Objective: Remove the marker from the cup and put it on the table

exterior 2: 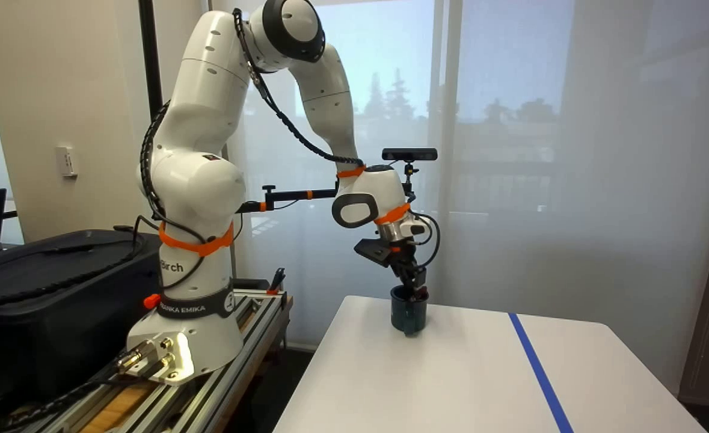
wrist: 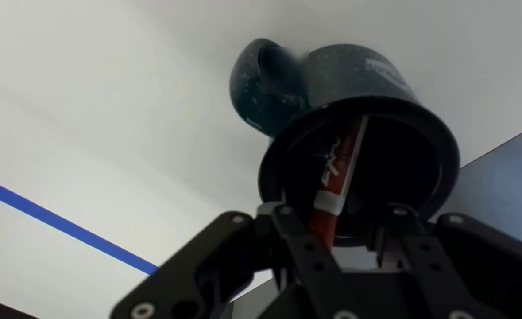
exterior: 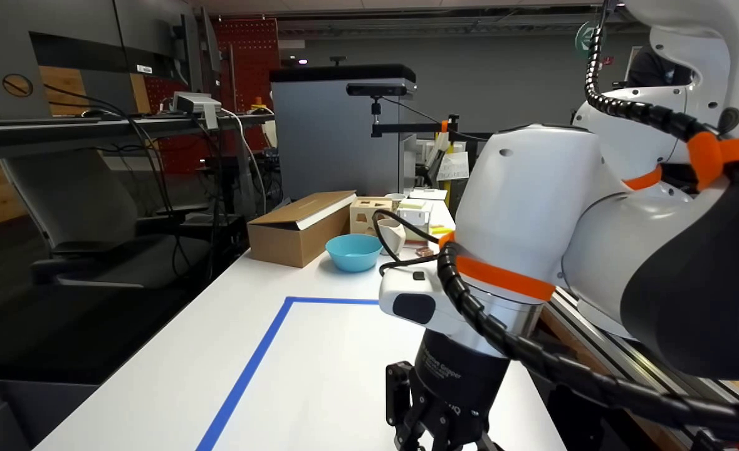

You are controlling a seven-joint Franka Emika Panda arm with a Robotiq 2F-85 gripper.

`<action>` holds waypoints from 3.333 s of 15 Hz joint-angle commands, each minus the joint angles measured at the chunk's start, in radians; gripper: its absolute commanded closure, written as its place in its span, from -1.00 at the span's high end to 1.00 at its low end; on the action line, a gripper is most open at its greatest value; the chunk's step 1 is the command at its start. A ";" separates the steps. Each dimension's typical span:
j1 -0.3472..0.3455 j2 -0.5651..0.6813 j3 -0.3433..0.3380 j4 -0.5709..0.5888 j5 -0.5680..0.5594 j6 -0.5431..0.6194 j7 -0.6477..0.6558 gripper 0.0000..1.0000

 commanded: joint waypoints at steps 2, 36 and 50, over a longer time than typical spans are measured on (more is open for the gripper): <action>0.006 0.022 0.005 0.018 0.008 -0.006 0.017 -0.32; -0.342 0.069 0.200 0.035 -0.722 0.038 0.532 -0.90; -0.312 -0.239 0.083 -0.046 -0.720 -0.123 0.483 -0.90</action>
